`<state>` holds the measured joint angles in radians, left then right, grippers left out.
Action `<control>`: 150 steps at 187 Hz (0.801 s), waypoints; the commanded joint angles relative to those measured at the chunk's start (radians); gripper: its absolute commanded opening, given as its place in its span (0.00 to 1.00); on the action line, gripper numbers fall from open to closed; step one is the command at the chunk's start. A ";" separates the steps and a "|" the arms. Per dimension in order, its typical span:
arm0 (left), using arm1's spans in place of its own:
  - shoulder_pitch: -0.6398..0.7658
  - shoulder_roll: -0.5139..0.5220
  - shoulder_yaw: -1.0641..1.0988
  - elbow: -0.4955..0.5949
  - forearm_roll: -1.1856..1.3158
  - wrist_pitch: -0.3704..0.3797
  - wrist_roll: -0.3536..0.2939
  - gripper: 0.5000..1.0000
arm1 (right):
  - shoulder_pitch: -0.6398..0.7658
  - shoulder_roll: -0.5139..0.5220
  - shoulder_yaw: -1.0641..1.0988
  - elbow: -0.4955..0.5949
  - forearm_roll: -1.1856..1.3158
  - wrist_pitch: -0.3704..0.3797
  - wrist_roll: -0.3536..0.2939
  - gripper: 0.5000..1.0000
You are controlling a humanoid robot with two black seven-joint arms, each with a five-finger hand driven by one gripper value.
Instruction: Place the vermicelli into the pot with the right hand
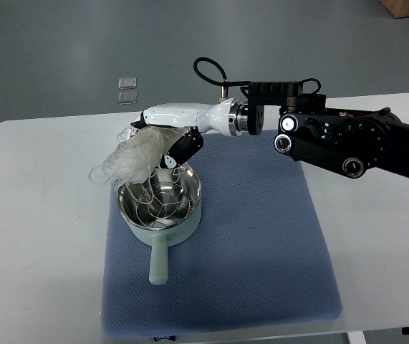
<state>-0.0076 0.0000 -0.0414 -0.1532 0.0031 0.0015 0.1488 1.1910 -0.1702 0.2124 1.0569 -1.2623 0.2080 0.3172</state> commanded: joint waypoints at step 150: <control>0.000 0.000 0.000 0.000 0.000 0.000 0.000 1.00 | -0.064 -0.008 -0.019 -0.063 0.001 -0.026 -0.010 0.79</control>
<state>-0.0077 0.0000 -0.0414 -0.1535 0.0031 0.0015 0.1488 1.1278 -0.1596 0.1609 0.9966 -1.2620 0.1824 0.3077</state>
